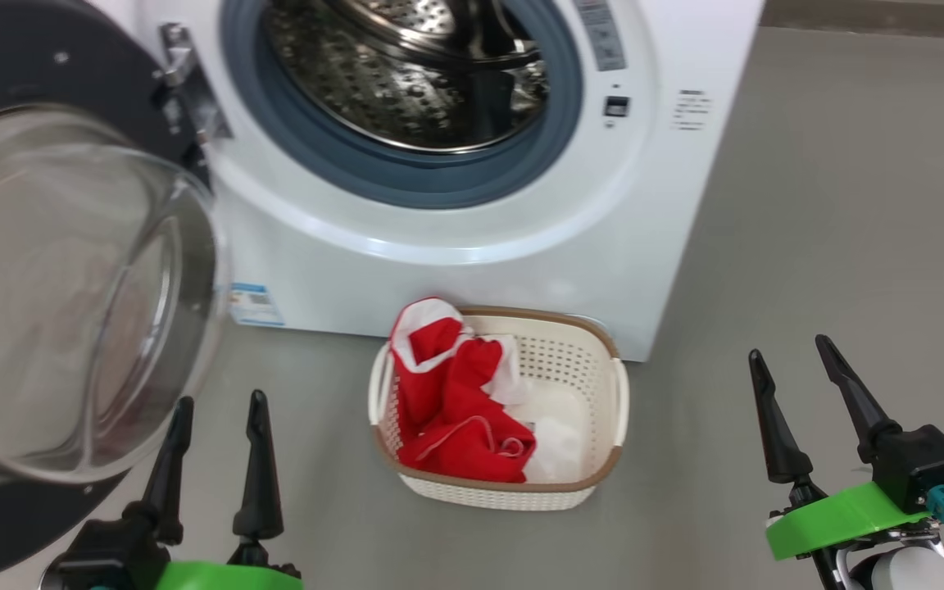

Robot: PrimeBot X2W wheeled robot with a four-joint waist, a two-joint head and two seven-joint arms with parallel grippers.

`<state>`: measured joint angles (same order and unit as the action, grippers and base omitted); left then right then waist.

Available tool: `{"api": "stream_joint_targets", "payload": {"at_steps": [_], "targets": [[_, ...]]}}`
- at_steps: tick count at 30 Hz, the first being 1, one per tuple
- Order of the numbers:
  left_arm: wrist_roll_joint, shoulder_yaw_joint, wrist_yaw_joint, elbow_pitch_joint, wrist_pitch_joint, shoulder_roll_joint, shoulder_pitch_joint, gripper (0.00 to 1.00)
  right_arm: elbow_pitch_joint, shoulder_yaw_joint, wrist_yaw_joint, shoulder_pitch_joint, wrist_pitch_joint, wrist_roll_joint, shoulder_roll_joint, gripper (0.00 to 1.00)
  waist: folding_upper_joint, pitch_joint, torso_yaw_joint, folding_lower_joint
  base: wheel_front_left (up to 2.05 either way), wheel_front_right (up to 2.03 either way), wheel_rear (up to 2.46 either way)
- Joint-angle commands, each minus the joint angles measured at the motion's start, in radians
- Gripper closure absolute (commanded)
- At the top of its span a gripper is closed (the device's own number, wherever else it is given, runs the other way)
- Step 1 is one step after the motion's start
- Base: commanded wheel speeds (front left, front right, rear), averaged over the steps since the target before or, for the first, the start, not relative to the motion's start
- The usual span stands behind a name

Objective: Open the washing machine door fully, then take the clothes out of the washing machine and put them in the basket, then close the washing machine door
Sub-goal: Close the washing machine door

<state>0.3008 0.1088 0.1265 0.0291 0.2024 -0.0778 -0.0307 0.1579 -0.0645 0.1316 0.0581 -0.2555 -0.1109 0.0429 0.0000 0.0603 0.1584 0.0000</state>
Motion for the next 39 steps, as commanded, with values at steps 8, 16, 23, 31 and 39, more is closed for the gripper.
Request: {"api": "stream_joint_targets", "payload": {"at_steps": [8, 16, 23, 31, 39], "targets": [[-0.022, -0.035, 0.035, 0.063, 0.005, -0.009, 0.007, 0.0, -0.054, 0.039, -0.001, 0.01, -0.006, 0.022, 0.007, 0.0, 0.0, -0.001, 0.14, 0.0, 0.0, 0.0, 0.0], [-0.024, -0.032, 0.051, 0.079, 0.008, -0.008, 0.016, 0.0, -0.066, 0.058, -0.001, 0.008, -0.006, 0.019, 0.007, 0.0, 0.0, -0.017, 0.215, 0.0, 0.0, 0.0, 0.0], [-0.027, -0.033, 0.06, 0.098, -0.001, -0.017, 0.029, 0.0, -0.067, 0.082, -0.001, 0.006, -0.006, 0.018, 0.007, 0.0, 0.0, -0.033, 0.279, 0.0, 0.0, 0.0, 0.0], [-0.035, -0.044, 0.085, 0.126, -0.012, -0.029, 0.045, 0.0, -0.08, 0.12, -0.001, 0.007, -0.006, 0.023, 0.007, 0.0, 0.0, -0.042, 0.345, 0.0, 0.0, 0.0, 0.0], [-0.029, -0.067, 0.107, 0.155, -0.004, -0.03, 0.075, 0.0, -0.074, 0.155, -0.001, 0.03, -0.006, 0.028, 0.007, 0.0, 0.0, -0.037, 0.353, 0.0, 0.0, 0.0, 0.0]]}}
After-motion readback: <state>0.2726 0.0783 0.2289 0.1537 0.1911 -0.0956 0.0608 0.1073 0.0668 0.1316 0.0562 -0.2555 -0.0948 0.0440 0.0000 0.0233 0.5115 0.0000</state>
